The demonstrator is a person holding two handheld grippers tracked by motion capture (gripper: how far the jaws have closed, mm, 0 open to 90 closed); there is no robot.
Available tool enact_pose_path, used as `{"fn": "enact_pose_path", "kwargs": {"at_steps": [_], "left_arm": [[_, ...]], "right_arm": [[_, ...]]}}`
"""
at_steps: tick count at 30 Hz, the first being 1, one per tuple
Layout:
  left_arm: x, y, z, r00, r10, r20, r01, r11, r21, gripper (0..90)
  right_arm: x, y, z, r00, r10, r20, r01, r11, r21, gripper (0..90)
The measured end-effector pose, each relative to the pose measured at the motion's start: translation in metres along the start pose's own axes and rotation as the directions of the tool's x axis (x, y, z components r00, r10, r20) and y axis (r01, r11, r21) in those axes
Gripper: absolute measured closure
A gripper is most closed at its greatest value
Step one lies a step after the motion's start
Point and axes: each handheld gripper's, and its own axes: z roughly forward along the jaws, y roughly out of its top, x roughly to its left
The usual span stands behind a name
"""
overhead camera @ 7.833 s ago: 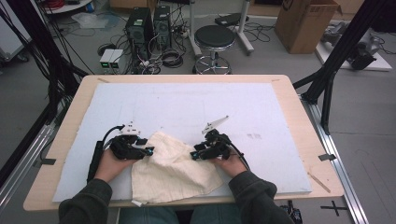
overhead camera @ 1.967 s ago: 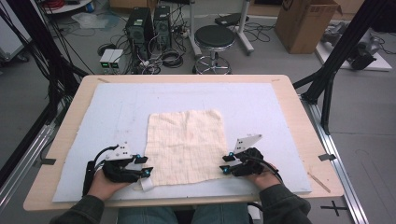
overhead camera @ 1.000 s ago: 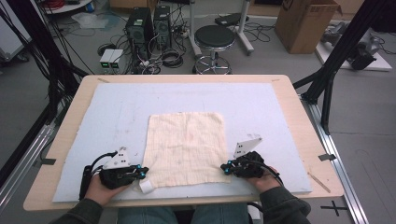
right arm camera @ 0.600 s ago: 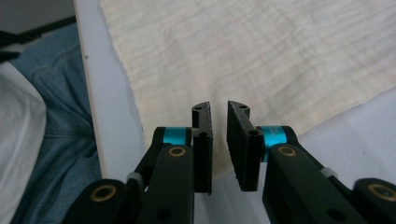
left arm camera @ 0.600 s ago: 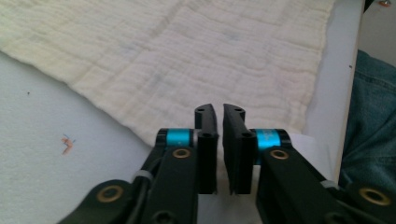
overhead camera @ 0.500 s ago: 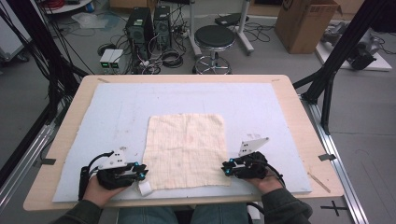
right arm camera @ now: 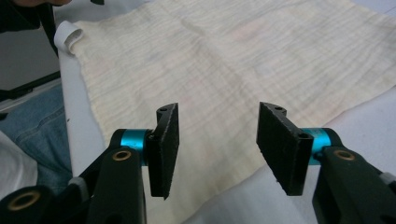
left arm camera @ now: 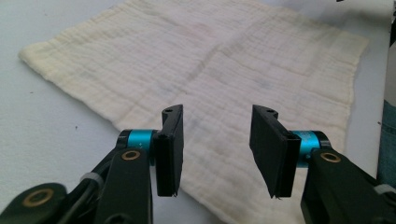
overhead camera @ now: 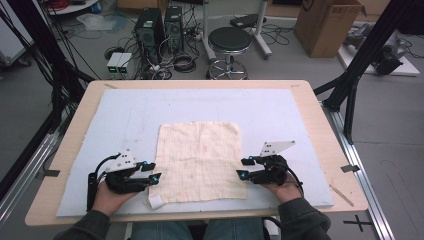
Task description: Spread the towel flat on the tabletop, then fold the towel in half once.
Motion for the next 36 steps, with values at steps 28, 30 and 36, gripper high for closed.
{"fn": "enact_pose_path", "kwargs": {"at_steps": [28,30,36], "left_arm": [[-0.0008,0.0091,-0.0048,0.9985,-0.019,-0.051,0.018,0.9994,-0.029,37.4],[-0.0006,0.009,-0.0049,0.9982,-0.018,-0.057,0.016,0.9995,-0.027,37.3],[0.0006,0.0085,-0.0051,0.9981,-0.02,-0.058,0.019,0.9997,-0.017,36.4]], "right_arm": [[-0.0007,0.0044,0.009,0.9969,-0.002,0.079,0.002,1.0,-0.008,22.8],[-0.0006,0.0042,0.0089,0.9969,-0.002,0.078,0.003,1.0,-0.013,22.7],[-0.0016,0.0037,0.0081,0.9967,0.003,0.081,-0.002,1.0,-0.011,22.6]]}}
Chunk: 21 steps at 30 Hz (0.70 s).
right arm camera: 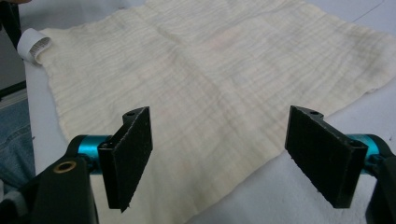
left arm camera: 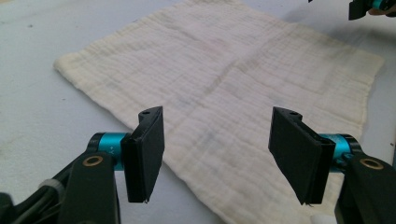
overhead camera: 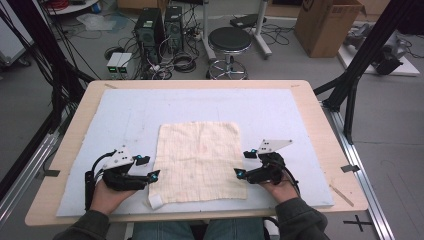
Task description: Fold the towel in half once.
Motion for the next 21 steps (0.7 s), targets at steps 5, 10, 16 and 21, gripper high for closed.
{"fn": "enact_pose_path", "kwargs": {"at_steps": [5,10,16,21], "left_arm": [[0.001,0.0,0.0,1.0,-0.004,0.003,0.004,1.0,0.004,36.4],[0.003,0.0,0.0,0.9999,-0.017,0.003,0.017,0.9998,0.004,36.6],[0.009,0.002,0.001,0.9992,-0.041,0.001,0.041,0.9991,0.008,37.1],[0.015,0.004,0.002,0.9979,-0.065,0.004,0.065,0.9979,0.005,37.7]], "right_arm": [[-0.001,0.0,0.0,1.0,0.005,0.007,-0.005,1.0,0.003,22.6],[-0.003,0.0,0.001,0.9998,0.004,0.019,-0.004,1.0,0.0,22.6],[-0.01,0.001,0.001,0.9997,0.012,0.022,-0.012,1.0,-0.009,22.6],[-0.017,0.004,0.001,0.9996,0.008,0.027,-0.009,1.0,0.003,22.7]]}}
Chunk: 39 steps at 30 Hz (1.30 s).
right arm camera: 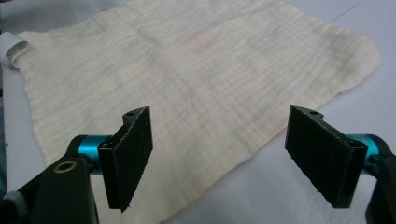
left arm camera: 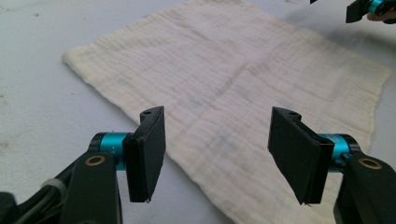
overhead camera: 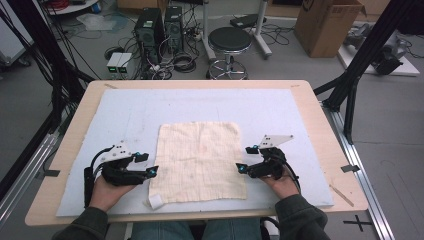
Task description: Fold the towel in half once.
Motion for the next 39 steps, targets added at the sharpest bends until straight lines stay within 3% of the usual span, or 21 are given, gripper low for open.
{"fn": "enact_pose_path", "kwargs": {"at_steps": [6,9,19,25,27,30,36,39], "left_arm": [[0.01,0.009,0.002,0.9996,-0.025,-0.011,0.025,0.9996,0.01,39.5],[0.016,0.017,0.005,0.9993,-0.036,-0.013,0.036,0.9994,-0.004,39.9],[0.031,0.04,0.023,0.9986,-0.036,-0.039,0.037,0.999,0.024,42.4],[0.042,0.052,0.03,0.9974,-0.058,-0.042,0.06,0.9978,0.03,43.7],[0.045,0.056,0.032,0.9963,-0.077,-0.037,0.078,0.9962,0.037,43.7],[0.051,0.061,0.035,0.9961,-0.073,-0.049,0.075,0.9967,0.033,44.4],[0.065,0.073,0.041,0.9894,-0.123,-0.078,0.126,0.9913,0.039,44.6],[0.071,0.076,0.046,0.9865,-0.123,-0.108,0.128,0.9909,0.04,45.2]], "right_arm": [[-0.015,0.011,0.002,0.9988,0.046,-0.018,-0.046,0.999,0.012,22.9],[-0.023,0.017,0.005,0.9992,0.04,0.0,-0.04,0.999,0.029,24.1],[-0.05,0.038,0.005,0.9977,0.053,0.042,-0.055,0.998,0.032,29.2],[-0.058,0.052,0.009,0.9984,0.03,0.047,-0.031,0.999,0.029,32.1],[-0.06,0.056,0.01,0.9983,0.037,0.045,-0.039,0.999,0.03,32.2],[-0.064,0.063,0.012,0.9983,0.041,0.042,-0.042,0.999,0.022,32.5],[-0.07,0.082,0.017,0.9986,0.021,0.049,-0.022,1.0,0.019,34.8],[-0.074,0.088,0.019,0.9978,0.025,0.062,-0.027,0.999,0.019,37.0]]}}
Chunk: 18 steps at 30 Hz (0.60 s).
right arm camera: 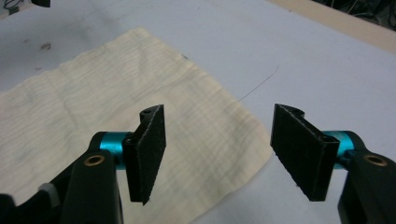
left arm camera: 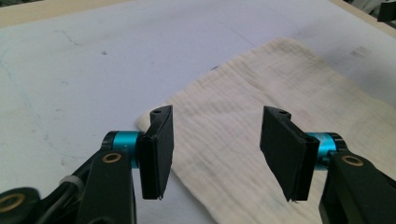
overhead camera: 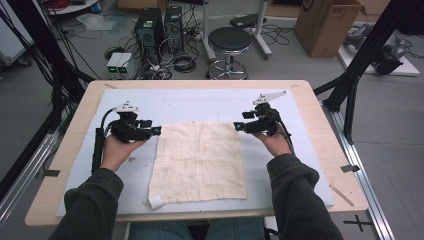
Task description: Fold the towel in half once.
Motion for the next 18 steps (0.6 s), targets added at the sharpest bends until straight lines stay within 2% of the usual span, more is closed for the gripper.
{"fn": "enact_pose_path", "kwargs": {"at_steps": [1,4,8,11,13,16,18], "left_arm": [[0.002,0.001,0.002,0.9999,-0.002,-0.011,0.002,1.0,0.001,45.6],[0.007,0.0,0.012,0.9988,-0.044,-0.023,0.044,0.999,0.004,45.9],[0.014,-0.004,0.027,0.9949,-0.059,-0.082,0.061,0.998,0.018,48.2],[0.016,-0.006,0.037,0.9923,-0.064,-0.106,0.066,0.9976,0.021,51.1],[0.017,-0.008,0.043,0.99,-0.089,-0.109,0.091,0.9957,0.015,52.1],[0.019,-0.012,0.052,0.9865,-0.09,-0.137,0.095,0.9949,0.034,55.3],[0.022,-0.014,0.057,0.9828,-0.118,-0.142,0.124,0.9917,0.035,56.7]], "right_arm": [[-0.002,0.001,0.001,1.0,0.006,0.001,-0.006,1.0,-0.007,37.5],[-0.009,-0.001,0.008,0.9994,0.026,0.024,-0.026,1.0,0.003,39.2],[-0.015,-0.005,0.019,0.9979,0.047,0.044,-0.048,0.999,0.018,44.1],[-0.019,-0.007,0.027,0.9974,0.055,0.046,-0.057,0.998,0.035,45.8],[-0.022,-0.01,0.033,0.9967,0.064,0.05,-0.066,0.997,0.051,47.1],[-0.026,-0.014,0.038,0.9948,0.086,0.055,-0.09,0.994,0.066,50.7],[-0.029,-0.017,0.042,0.9942,0.091,0.058,-0.096,0.992,0.086,54.6]]}}
